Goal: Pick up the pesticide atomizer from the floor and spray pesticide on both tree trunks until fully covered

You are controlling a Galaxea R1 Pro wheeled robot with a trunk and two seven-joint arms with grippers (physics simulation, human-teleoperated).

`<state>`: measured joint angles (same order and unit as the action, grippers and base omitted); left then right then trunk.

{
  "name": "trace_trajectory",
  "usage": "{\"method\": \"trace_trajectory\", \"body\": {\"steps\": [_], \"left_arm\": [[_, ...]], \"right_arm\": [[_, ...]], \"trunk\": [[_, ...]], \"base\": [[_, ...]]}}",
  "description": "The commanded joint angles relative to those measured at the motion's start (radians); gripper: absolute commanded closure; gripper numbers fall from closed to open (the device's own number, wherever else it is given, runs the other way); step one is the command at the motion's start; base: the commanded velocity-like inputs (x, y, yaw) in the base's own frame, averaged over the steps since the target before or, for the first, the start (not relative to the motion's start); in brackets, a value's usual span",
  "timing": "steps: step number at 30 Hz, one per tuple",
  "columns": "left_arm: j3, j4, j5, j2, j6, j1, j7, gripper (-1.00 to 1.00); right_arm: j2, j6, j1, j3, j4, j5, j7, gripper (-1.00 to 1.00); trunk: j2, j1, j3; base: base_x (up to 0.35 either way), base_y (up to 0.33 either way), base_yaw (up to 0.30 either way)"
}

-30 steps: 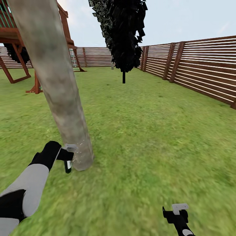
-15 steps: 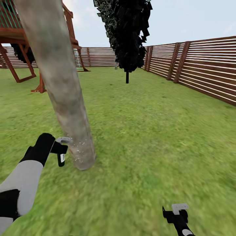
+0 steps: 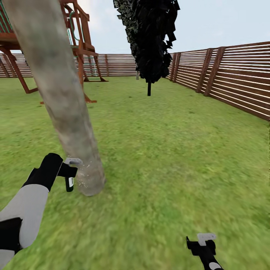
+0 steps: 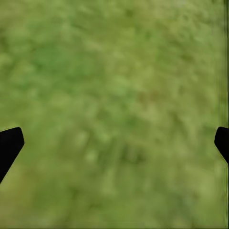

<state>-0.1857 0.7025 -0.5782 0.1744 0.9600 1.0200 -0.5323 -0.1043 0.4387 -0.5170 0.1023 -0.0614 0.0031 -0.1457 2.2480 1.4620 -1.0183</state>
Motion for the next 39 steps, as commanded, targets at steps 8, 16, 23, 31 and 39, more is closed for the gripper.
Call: {"method": "trace_trajectory", "body": {"steps": [8, 16, 23, 31, 39], "left_arm": [[-0.008, -0.001, -0.003, 0.007, -0.003, -0.006, 0.004, 1.00], [-0.016, -0.001, -0.004, 0.017, -0.004, -0.006, 0.009, 1.00], [-0.019, -0.003, -0.006, 0.024, -0.006, -0.022, 0.011, 1.00], [-0.034, -0.003, 0.002, 0.016, -0.017, -0.092, 0.011, 1.00], [-0.041, 0.000, 0.002, -0.004, -0.017, -0.093, 0.011, 1.00]], "right_arm": [[0.003, 0.000, 0.000, 0.000, 0.000, 0.000, 0.000, -1.00], [0.003, 0.000, 0.000, 0.000, 0.000, 0.000, 0.000, -1.00], [0.004, 0.000, 0.000, 0.000, 0.000, 0.000, 0.000, -1.00], [0.004, 0.000, 0.000, 0.000, 0.000, 0.000, 0.001, -1.00], [0.002, 0.000, 0.000, 0.000, 0.000, 0.000, 0.001, -1.00]], "trunk": [[0.000, 0.000, 0.000], [0.000, 0.000, 0.000], [0.000, 0.000, 0.000], [0.000, 0.000, 0.000], [0.000, 0.000, 0.000]], "base": [[-0.029, -0.276, 0.000], [0.000, -0.276, 0.225], [0.053, -0.276, 0.276], [0.110, -0.275, 0.199], [0.151, -0.259, 0.003]]}}
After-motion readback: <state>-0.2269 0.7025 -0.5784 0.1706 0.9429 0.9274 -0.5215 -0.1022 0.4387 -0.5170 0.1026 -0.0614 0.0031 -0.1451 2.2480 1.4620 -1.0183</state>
